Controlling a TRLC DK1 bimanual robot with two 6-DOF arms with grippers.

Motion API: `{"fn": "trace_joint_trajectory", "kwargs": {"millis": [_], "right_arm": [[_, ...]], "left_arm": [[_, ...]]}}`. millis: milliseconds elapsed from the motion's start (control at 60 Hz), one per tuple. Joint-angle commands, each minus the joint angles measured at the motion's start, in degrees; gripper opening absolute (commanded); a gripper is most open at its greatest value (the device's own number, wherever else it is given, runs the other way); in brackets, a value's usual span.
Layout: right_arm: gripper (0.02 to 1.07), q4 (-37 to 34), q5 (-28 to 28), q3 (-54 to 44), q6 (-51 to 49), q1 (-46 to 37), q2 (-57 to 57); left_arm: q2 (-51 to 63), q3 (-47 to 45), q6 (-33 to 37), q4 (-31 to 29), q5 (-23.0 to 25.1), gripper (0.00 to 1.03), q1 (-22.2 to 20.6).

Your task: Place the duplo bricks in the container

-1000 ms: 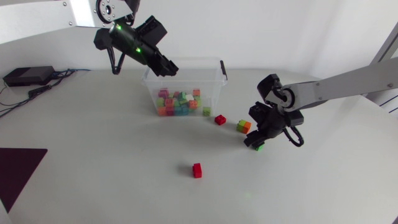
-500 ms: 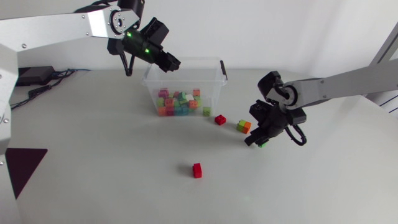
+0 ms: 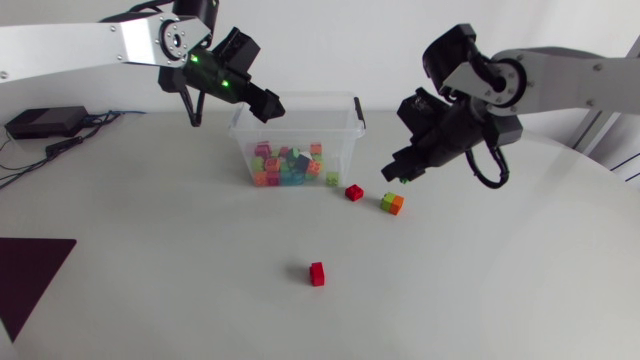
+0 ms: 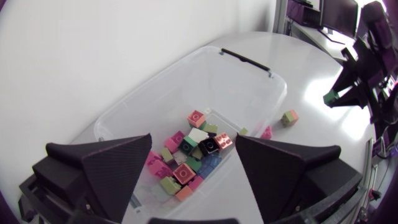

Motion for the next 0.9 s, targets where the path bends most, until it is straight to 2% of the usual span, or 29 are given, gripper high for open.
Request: {"fn": "trace_joint_trajectory", "kwargs": {"millis": [0,100,200,267,383,650,883], "right_arm": [[0.3,-0.69,-0.38,2.8,1.95,0.75,-1.13],[0.3,-0.07,-1.44,5.52,2.56,1.37,-1.3],[0.3,0.45,-2.05,7.9,3.35,1.81,-1.21],[0.3,0.89,-2.23,9.48,3.97,2.16,-0.95],[0.3,1.33,-2.76,11.67,4.76,2.69,-0.34],[0.3,2.47,-3.37,15.28,6.25,3.3,2.56],[0.3,2.65,-3.64,16.6,6.25,3.3,3.0]], "left_arm": [[-7.04,-6.07,4.06,0.7,1.6,0.98,-0.84],[-11.35,-13.36,10.74,-1.06,4.59,0.98,-2.16],[-14.95,-20.57,16.36,-1.94,4.67,0.98,-3.91],[-15.83,-23.47,19.35,-4.84,4.76,0.98,-5.41],[-16.8,-28.66,22.16,-6.6,4.76,0.98,-7.78],[-15.74,-34.9,23.75,-7.12,4.23,0.98,-12.17],[-13.81,-37.71,22.16,-7.03,-0.42,0.97,-19.21]]}}
